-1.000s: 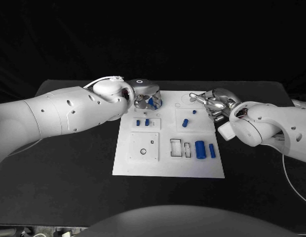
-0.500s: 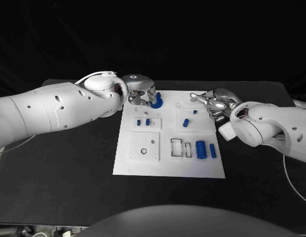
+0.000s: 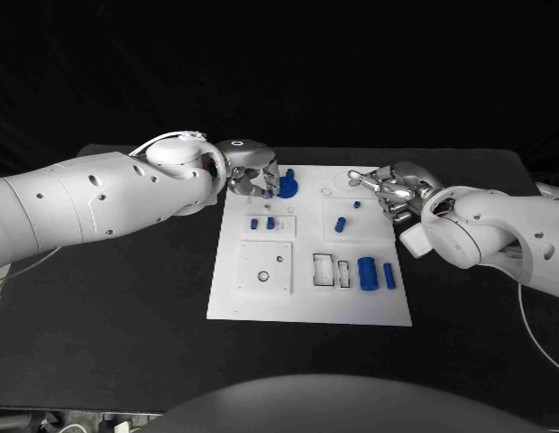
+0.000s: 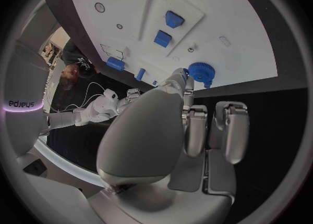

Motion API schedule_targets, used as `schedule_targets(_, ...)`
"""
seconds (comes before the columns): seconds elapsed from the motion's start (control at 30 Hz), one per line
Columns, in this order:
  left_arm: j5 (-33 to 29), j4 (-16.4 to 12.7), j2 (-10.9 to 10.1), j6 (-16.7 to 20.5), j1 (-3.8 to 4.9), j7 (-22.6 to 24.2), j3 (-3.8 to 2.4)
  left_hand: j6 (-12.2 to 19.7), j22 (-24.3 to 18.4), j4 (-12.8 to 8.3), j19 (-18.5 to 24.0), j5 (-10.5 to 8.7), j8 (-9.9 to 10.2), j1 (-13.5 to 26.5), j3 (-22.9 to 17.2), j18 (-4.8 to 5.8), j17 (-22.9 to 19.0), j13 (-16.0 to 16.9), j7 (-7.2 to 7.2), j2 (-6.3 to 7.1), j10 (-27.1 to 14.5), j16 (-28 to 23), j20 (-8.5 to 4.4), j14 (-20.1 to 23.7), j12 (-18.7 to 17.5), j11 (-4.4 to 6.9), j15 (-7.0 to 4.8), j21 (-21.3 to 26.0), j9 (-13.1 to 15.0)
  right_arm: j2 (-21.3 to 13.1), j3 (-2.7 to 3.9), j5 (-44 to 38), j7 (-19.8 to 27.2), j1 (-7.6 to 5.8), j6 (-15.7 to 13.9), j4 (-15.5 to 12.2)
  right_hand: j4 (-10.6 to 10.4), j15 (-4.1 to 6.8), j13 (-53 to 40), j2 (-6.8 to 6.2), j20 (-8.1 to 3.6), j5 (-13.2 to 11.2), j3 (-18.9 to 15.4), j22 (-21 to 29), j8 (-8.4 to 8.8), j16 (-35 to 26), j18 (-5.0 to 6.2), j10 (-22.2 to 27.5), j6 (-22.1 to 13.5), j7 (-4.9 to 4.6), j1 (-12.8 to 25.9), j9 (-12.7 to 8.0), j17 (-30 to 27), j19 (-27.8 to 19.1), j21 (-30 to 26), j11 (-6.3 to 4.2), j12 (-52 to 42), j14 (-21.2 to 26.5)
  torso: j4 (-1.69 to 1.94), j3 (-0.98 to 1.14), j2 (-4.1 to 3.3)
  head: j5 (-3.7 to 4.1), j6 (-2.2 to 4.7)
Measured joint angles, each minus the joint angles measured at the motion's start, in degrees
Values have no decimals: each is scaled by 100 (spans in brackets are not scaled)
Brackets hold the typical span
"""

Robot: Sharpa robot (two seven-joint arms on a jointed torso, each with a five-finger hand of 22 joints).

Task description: Assemble the parts on the task board

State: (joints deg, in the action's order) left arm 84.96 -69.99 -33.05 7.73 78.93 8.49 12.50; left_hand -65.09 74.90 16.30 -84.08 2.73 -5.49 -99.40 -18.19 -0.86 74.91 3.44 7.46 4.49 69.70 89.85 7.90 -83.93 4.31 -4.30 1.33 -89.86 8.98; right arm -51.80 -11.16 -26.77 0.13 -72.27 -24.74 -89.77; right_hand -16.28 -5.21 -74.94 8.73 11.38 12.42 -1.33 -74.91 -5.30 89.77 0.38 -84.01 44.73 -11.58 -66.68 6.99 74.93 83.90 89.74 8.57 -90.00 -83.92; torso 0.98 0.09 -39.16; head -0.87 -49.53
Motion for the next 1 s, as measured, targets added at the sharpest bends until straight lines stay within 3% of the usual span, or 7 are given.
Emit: schedule_targets(1.0, -59, 321, 102, -441, -27, -61, 11, 1, 0, 16, 0, -2, 22, 14, -14, 0, 4, -1, -1, 14, -31, 0, 0, 0, -49, -29, 0, 0, -18, -15, 0, 1, -13, 2, 3, -16, 0, 0, 0, 0, 0, 0, 0, 1, 0, 0, 0, 0, 0, 0, 0, 0, -1, 0, 0, 0, 0, 0, -2, 1, -4, 3, -18)
